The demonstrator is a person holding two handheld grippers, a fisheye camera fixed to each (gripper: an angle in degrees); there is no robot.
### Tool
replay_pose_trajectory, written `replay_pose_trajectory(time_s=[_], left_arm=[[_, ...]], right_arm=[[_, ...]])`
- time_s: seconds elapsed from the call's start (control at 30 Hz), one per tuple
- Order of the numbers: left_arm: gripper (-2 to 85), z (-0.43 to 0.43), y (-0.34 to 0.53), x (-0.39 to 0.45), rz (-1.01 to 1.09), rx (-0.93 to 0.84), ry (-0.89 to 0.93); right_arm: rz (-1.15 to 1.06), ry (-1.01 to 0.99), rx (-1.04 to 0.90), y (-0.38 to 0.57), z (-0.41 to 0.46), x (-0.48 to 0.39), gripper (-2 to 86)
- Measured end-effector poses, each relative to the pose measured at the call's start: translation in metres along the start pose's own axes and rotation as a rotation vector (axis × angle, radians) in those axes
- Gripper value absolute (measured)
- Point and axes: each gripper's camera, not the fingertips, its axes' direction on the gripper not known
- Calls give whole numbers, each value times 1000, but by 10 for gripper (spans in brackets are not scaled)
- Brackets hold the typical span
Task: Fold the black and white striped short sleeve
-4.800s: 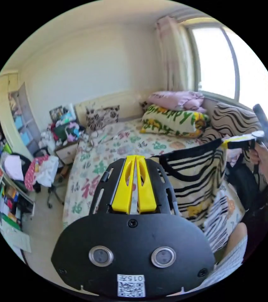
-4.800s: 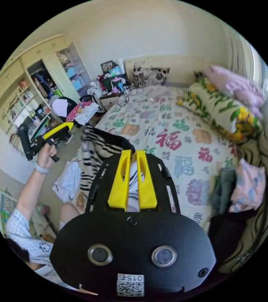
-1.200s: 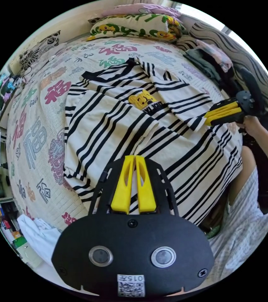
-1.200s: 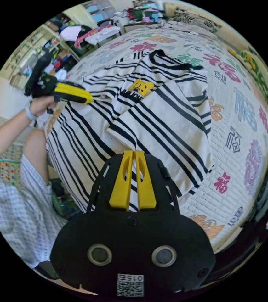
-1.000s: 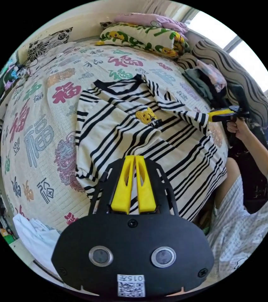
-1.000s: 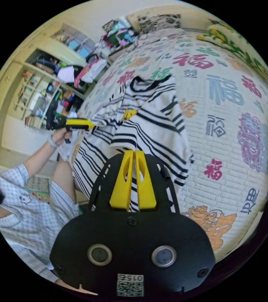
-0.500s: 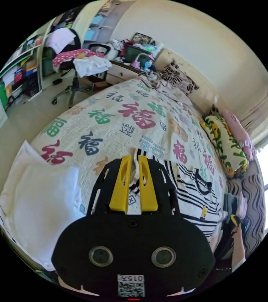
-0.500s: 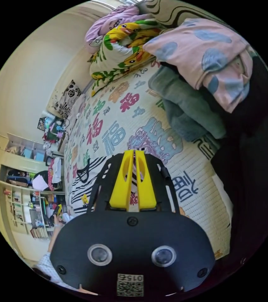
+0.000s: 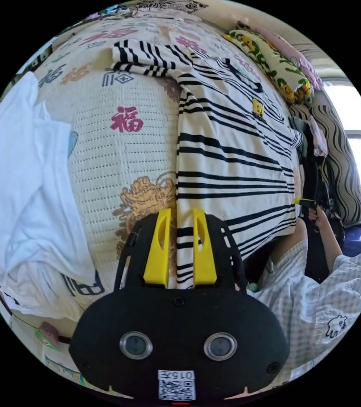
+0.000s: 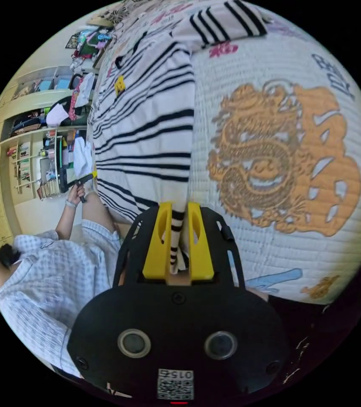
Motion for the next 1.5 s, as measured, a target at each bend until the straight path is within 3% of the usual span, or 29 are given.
replay_pose_trajectory(time_s=[0.17, 0.27, 0.43, 0.6, 0.77, 0.93, 1.1, 1.37, 1.5], left_arm=[[13, 12, 3, -6, 20, -126, 67], [4, 0, 11, -8, 7, -99, 45], [31, -5, 21, -5, 2, -62, -27], [89, 23, 29, -2, -11, -179, 4], [94, 41, 25, 11, 2, -197, -47], [68, 63, 32, 22, 16, -222, -127], [3, 90, 36, 16, 13, -283, -71], [-7, 104, 57, 14, 23, -214, -17], [-3, 145, 54, 17, 2, -299, -79]], right_arm=[[31, -83, -5, 10, -1, 12, 14], [49, -40, 30, 26, -11, 11, 3], [101, -23, 125, 48, -23, 15, 9], [114, 4, 36, 68, -1, 13, 68], [140, 3, 7, 67, 20, 12, 43], [126, 41, 1, 67, 24, 0, 7], [132, 69, -12, 80, 26, -3, 0], [158, 31, 10, 101, 27, -1, -2], [170, 85, 8, 99, 35, -8, -1]])
